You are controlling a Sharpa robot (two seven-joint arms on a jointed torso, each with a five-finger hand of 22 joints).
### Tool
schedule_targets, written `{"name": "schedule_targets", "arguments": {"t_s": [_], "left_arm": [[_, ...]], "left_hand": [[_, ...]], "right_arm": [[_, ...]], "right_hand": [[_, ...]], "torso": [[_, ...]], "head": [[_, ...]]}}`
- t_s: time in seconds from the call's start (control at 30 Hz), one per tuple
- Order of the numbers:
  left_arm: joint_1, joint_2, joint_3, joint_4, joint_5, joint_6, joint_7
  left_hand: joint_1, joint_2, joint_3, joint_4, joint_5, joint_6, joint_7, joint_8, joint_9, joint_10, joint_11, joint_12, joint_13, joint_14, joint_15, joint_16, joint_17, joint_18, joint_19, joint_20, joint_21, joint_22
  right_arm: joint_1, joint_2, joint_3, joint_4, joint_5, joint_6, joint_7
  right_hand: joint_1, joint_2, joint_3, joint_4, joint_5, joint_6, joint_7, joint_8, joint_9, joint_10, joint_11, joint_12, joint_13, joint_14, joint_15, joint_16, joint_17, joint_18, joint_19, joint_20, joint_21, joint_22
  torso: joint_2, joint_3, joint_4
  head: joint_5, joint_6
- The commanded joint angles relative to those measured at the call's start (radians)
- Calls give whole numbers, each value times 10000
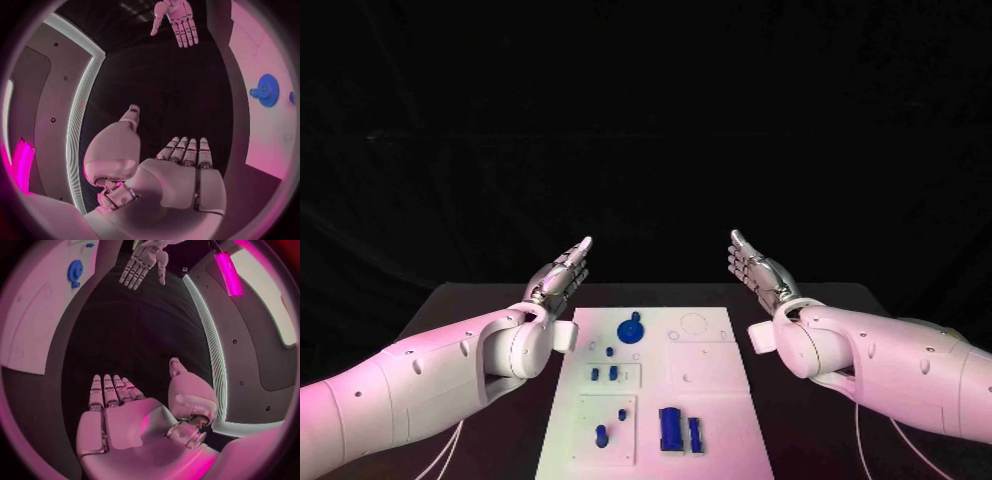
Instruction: Assemble the parts on the task board
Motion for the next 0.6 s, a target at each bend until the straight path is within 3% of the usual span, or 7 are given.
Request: {"name": "schedule_targets", "arguments": {"t_s": [0.03, 0.07, 0.13, 0.3, 0.4, 0.6], "left_arm": [[-53, -160, 62, 660, -215, -1589, 387], [-85, -267, 97, 1037, -262, -2056, 468], [-123, -393, 139, 1483, -317, -2611, 564], [-201, -648, 225, 2385, -430, -3730, 758], [-226, -731, 252, 2676, -466, -4091, 821], [-241, -779, 268, 2845, -487, -4301, 857]], "left_hand": [[-6815, 193, -441, -317, -309, -986, -252, -258, -295, -1125, -210, -113, -78, -919, -215, -184, -342, -359, -943, -363, -125, -203], [-6815, 193, -441, -317, -309, -986, -252, -258, -295, -1125, -210, -113, -78, -919, -215, -184, -342, -359, -943, -363, -125, -203], [-6815, 193, -441, -317, -309, -986, -252, -258, -295, -1125, -210, -113, -78, -919, -215, -184, -342, -359, -943, -363, -125, -203], [-6815, 193, -441, -317, -309, -986, -252, -258, -295, -1125, -210, -113, -78, -919, -215, -184, -342, -359, -943, -363, -125, -203], [-6815, 193, -441, -317, -309, -986, -252, -258, -295, -1125, -210, -113, -78, -919, -215, -184, -342, -359, -943, -363, -125, -203], [-6815, 193, -441, -317, -309, -986, -252, -258, -295, -1125, -210, -113, -78, -919, -215, -184, -342, -359, -943, -363, -125, -203]], "right_arm": [[-144, -131, 209, 787, 567, -1408, 516], [-218, -202, 341, 1171, 710, -1757, 615], [-304, -283, 492, 1615, 875, -2159, 728], [-458, -431, 766, 2416, 1174, -2886, 933], [-494, -466, 831, 2606, 1245, -3058, 982], [-500, -471, 841, 2635, 1255, -3084, 989]], "right_hand": [[-3215, 169, -700, -57, -170, -1034, -267, -242, -541, -1200, -209, -207, -256, -1155, -163, -436, -430, -294, -1083, -301, -131, -819], [-3215, 169, -700, -57, -170, -1034, -267, -242, -541, -1200, -209, -207, -256, -1155, -163, -436, -430, -294, -1083, -301, -131, -819], [-3215, 169, -700, -57, -170, -1034, -267, -242, -541, -1200, -209, -207, -256, -1155, -163, -436, -430, -294, -1083, -301, -131, -819], [-3215, 169, -700, -57, -170, -1034, -267, -242, -541, -1200, -209, -207, -256, -1155, -163, -436, -430, -294, -1083, -301, -131, -819], [-3215, 169, -700, -57, -170, -1034, -267, -242, -541, -1200, -209, -207, -256, -1155, -163, -436, -430, -294, -1083, -301, -131, -819], [-3215, 169, -700, -57, -170, -1034, -267, -242, -541, -1200, -209, -207, -256, -1155, -163, -436, -430, -294, -1083, -301, -131, -819]], "torso": [[-13, -12, -23], [-13, -12, -23], [-13, -12, -23], [-13, -12, -23], [-13, -12, -23], [-13, -12, -23]], "head": [[47, 123], [47, 123], [47, 123], [47, 123], [47, 123], [47, 123]]}}
